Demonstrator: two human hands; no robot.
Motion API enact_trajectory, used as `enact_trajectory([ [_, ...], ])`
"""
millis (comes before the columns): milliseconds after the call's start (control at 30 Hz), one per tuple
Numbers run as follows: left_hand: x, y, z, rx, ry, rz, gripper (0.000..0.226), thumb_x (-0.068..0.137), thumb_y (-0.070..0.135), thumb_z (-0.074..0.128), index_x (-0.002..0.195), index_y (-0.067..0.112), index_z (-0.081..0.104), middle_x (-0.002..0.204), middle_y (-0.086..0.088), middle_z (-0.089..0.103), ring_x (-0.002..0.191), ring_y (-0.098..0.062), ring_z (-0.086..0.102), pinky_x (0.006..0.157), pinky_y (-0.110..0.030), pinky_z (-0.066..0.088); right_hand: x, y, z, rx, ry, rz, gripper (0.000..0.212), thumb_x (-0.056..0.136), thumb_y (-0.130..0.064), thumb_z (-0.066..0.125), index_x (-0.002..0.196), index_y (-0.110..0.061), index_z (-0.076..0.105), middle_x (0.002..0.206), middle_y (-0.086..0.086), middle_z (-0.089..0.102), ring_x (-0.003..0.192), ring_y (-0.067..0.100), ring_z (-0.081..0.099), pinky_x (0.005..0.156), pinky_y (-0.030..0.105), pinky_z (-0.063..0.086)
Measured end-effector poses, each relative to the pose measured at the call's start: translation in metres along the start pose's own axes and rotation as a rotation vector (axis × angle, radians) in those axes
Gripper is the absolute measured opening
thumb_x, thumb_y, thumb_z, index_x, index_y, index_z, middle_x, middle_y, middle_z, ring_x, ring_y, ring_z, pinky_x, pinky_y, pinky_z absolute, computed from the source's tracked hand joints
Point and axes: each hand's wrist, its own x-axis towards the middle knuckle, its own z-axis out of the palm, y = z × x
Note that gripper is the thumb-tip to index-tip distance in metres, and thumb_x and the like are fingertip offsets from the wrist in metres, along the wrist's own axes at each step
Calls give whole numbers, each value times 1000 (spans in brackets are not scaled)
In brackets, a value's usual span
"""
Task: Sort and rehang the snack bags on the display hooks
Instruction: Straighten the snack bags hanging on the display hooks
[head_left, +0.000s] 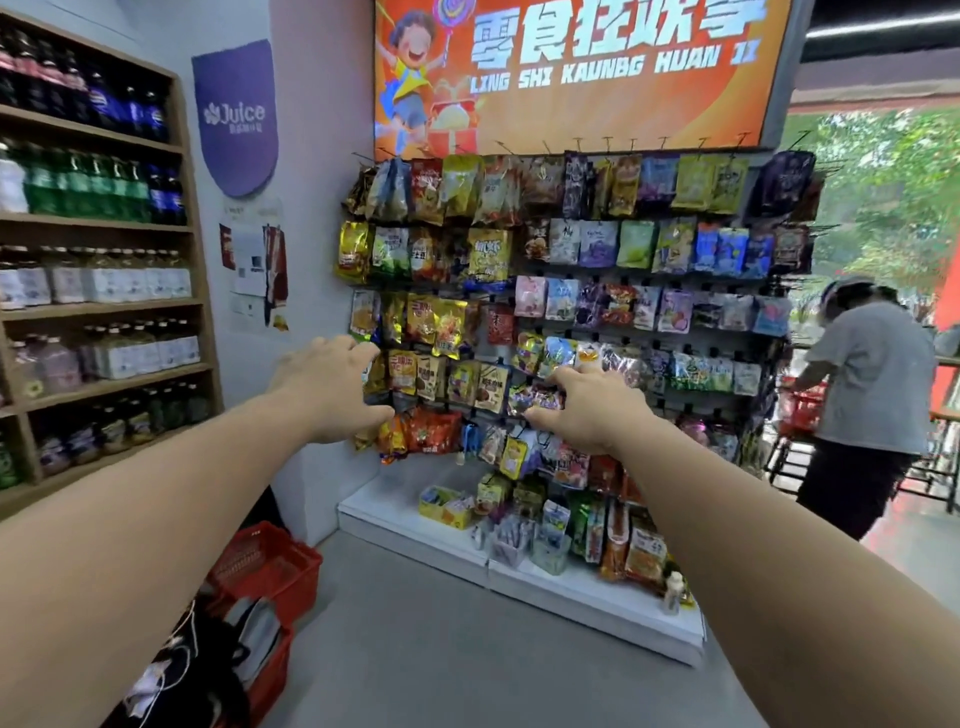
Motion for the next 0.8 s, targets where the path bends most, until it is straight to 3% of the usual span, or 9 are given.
enact_trajectory([
  [533,328,-15,174,40,-70,-61,87,85,72,56,154,25,34,150,-5,45,137,-30,43,111,-48,41,380,37,123,46,-23,-89,81,87,-80,46,149,-28,41,153,10,42,136,39,45,108,58,44],
  [800,484,-33,248,17,-103,-73,88,86,70,58,156,24,31,151,-5,43,138,-30,42,113,-48,39,550,35,170,63,-68,-109,83,89,-77,47,154,-27,35,159,10,36,141,40,40,109,58,43],
])
